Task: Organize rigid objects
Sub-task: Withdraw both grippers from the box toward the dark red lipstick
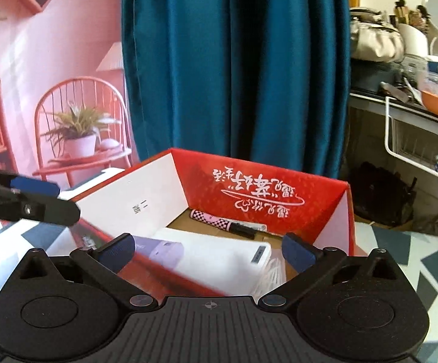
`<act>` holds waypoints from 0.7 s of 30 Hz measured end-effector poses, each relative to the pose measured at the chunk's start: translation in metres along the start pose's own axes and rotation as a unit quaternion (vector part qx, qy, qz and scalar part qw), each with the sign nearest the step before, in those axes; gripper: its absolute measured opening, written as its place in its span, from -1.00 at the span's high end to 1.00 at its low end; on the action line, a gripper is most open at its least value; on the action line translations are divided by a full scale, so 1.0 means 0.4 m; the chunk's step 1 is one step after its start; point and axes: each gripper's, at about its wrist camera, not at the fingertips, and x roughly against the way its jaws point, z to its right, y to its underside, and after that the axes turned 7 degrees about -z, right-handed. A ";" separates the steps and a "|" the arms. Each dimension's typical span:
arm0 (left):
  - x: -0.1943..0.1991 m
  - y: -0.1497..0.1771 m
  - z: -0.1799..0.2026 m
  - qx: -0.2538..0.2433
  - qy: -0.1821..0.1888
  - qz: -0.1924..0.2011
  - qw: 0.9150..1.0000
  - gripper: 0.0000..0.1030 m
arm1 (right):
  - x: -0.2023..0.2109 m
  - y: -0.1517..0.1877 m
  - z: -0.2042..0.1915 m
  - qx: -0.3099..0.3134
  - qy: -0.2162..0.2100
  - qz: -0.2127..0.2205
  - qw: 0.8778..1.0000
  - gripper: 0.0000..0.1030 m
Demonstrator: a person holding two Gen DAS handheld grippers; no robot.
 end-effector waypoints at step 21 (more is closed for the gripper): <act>-0.058 0.180 0.063 0.077 0.024 -0.068 0.994 -1.00 | 0.069 0.258 -0.007 -0.014 0.047 0.026 0.998 -0.97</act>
